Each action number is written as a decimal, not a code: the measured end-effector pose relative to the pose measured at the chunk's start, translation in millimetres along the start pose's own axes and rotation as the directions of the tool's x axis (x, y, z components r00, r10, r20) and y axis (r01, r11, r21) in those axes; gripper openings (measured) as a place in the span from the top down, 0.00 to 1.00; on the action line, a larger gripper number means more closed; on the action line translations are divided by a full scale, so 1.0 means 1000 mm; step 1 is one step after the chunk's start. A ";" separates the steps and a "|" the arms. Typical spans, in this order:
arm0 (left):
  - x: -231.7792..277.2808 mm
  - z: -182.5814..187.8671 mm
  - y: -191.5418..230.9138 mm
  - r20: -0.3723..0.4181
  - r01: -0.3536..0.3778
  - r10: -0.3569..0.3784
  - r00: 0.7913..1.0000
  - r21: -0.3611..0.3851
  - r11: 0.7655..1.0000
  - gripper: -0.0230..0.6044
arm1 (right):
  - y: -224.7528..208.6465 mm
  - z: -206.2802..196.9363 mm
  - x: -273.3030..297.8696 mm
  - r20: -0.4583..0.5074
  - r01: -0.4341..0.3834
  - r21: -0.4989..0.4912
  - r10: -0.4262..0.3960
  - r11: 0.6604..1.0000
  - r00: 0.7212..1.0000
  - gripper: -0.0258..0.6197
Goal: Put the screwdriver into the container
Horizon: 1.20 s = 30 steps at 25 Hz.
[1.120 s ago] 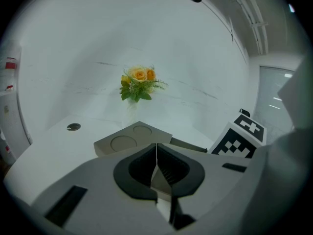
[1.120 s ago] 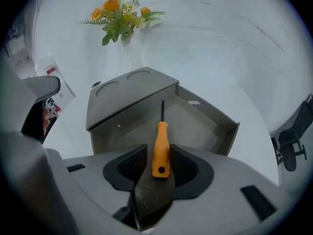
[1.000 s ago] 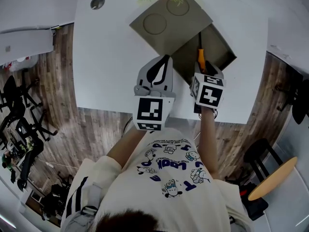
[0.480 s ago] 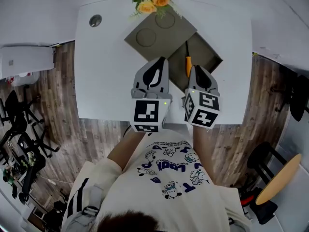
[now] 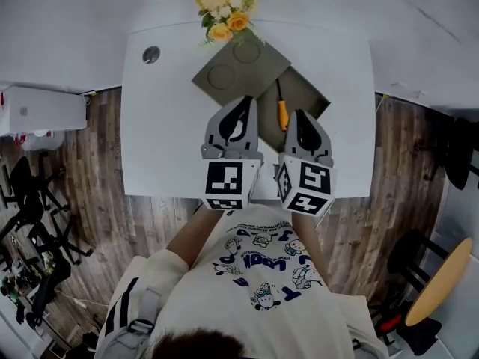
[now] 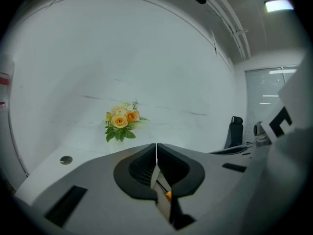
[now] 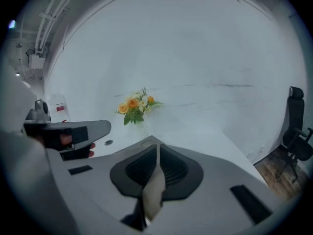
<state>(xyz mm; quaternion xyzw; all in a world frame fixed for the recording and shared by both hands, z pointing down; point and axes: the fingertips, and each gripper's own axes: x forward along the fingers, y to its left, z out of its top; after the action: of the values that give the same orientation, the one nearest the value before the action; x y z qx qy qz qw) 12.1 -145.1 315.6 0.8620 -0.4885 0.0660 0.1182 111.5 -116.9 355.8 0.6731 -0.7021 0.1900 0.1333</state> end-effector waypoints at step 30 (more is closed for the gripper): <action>-0.016 0.027 -0.012 0.066 0.025 -0.028 0.997 0.037 0.999 0.93 | 0.009 0.038 -0.033 0.152 0.011 -0.032 -0.006 0.999 0.988 0.91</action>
<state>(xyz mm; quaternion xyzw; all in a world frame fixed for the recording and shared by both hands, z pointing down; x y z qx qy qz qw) 13.9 -132.8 284.5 0.8721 -0.4794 0.0446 0.0871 106.6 -104.6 306.6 0.6864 -0.7104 0.1262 0.0910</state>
